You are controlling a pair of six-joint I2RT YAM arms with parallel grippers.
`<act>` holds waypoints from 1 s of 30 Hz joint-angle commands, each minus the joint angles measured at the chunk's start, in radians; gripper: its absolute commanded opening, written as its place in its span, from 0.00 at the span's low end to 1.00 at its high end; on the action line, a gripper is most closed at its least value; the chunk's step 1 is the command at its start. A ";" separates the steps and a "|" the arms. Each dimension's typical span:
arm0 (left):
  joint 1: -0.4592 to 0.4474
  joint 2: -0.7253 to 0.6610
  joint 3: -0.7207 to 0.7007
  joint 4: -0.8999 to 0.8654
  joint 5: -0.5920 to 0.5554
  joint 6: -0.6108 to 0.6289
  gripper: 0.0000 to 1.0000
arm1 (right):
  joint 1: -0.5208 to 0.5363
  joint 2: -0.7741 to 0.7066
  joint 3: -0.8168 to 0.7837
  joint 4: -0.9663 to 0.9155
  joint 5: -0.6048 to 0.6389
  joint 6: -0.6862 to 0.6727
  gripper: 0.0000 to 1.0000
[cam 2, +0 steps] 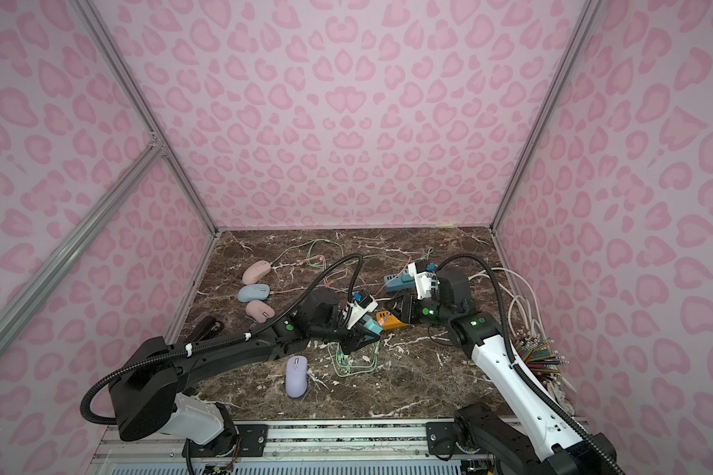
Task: Unplug the wireless mouse
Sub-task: Remove the power cord from the plug, then place the power cord at the center of the board.
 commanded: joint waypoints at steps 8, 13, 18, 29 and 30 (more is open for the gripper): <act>0.000 -0.083 -0.156 0.007 -0.050 -0.086 0.03 | -0.038 0.078 0.163 -0.037 0.036 -0.039 0.00; 0.004 -0.216 -0.287 -0.119 -0.173 -0.139 0.03 | 0.007 0.179 0.254 -0.048 0.044 -0.058 0.00; 0.029 -0.374 -0.276 -0.289 -0.275 -0.162 0.03 | 0.169 0.257 0.291 -0.038 0.159 -0.055 0.00; 0.102 -0.660 -0.271 -0.450 -0.369 -0.175 0.03 | 0.329 0.570 0.301 0.101 0.161 -0.020 0.29; 0.102 -0.653 -0.275 -0.445 -0.348 -0.181 0.03 | 0.327 0.554 0.304 0.104 0.160 -0.021 0.44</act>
